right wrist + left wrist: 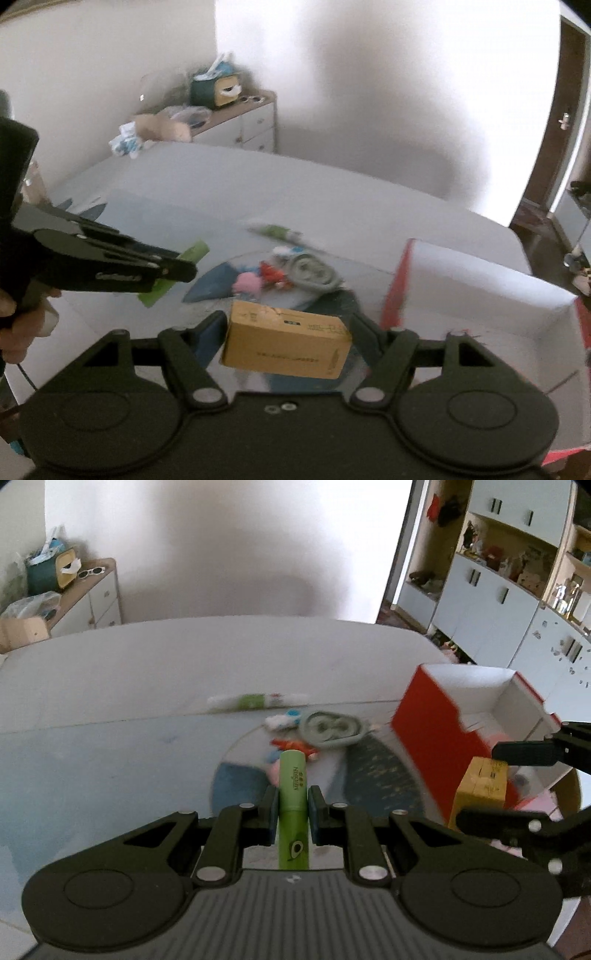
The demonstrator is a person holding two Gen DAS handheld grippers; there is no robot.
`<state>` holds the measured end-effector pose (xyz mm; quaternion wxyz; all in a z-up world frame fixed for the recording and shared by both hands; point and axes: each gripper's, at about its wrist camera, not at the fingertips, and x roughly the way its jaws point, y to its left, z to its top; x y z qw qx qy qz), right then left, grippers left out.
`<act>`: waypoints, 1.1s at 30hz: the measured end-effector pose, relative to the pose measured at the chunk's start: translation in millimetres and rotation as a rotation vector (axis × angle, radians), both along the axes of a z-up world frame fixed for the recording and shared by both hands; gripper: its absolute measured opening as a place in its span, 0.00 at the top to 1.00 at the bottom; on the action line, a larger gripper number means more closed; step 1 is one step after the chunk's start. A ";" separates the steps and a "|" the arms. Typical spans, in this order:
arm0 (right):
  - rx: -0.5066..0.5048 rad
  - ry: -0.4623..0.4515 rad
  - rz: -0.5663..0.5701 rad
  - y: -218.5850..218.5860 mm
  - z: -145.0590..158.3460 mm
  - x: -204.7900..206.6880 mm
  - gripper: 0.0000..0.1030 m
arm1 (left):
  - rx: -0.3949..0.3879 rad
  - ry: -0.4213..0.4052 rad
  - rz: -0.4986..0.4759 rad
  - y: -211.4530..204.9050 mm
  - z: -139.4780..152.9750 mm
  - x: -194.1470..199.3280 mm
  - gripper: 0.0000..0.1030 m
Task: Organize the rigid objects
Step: 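Carry the green tube with the left tool while the right tool carries the carton into the box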
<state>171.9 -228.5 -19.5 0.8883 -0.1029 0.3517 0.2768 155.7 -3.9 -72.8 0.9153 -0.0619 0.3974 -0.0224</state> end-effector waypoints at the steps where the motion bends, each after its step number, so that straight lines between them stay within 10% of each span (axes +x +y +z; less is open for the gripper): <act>1: 0.001 -0.007 -0.008 -8.4 1.8 0.6 0.30 | -0.002 -0.004 -0.004 -5.9 3.9 0.6 0.84; 33: -0.072 -0.016 -0.101 -187.3 -21.1 63.7 0.30 | 0.037 -0.001 -0.136 -206.5 20.7 80.0 0.84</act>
